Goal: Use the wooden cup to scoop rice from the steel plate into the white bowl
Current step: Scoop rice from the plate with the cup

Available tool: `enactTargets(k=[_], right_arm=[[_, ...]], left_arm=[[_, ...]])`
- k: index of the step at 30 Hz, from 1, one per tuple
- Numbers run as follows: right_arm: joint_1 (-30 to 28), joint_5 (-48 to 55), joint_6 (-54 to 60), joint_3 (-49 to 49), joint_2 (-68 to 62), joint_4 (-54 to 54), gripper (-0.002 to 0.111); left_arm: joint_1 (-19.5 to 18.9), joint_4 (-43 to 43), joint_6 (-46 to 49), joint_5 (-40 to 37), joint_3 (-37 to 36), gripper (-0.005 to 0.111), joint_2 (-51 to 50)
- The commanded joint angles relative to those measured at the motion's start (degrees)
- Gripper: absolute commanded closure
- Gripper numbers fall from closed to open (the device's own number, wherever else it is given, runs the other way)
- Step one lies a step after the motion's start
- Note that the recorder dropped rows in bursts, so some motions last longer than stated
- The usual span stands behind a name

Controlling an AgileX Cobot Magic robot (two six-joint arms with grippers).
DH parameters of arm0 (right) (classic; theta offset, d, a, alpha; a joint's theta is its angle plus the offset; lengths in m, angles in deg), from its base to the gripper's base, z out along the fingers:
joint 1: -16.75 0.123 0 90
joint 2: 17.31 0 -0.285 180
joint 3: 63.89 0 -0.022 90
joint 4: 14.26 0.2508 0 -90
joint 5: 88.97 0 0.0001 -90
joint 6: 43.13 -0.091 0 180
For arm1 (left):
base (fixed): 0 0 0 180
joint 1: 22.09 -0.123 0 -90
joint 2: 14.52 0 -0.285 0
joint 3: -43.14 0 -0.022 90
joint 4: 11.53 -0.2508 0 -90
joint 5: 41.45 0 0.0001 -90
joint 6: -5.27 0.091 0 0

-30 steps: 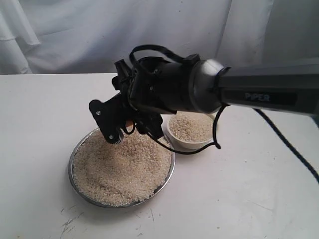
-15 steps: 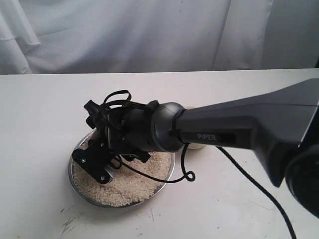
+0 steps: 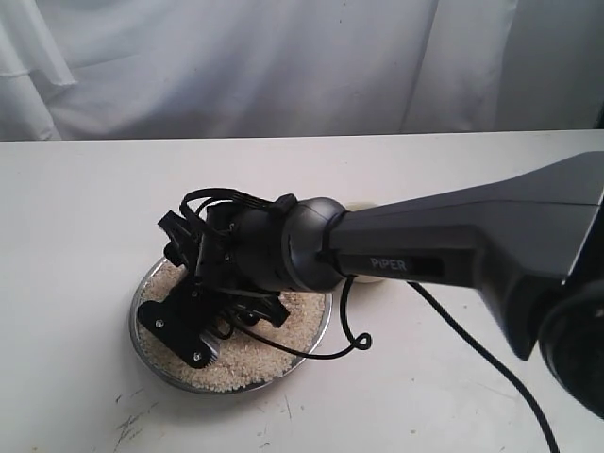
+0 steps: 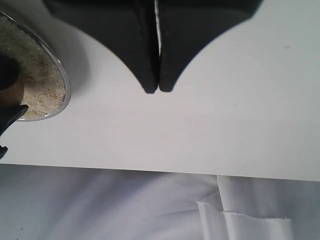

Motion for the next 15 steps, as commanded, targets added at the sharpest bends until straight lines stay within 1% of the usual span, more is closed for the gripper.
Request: enactTargets(k=[1, 8, 15], right_arm=[[0.01, 0.75, 1.18, 0.24, 0.29, 3.82, 0.108], [-0.12, 0.88, 1.18, 0.24, 0.29, 12.09, 0.108], [-1.01, 0.88, 1.18, 0.24, 0.29, 16.44, 0.108]], left_arm=[[0.15, -0.06, 0.0, 0.81, -0.28, 0.107, 0.24], [0.15, -0.06, 0.0, 0.81, -0.28, 0.107, 0.24], [0.15, -0.06, 0.0, 0.81, -0.28, 0.107, 0.24]])
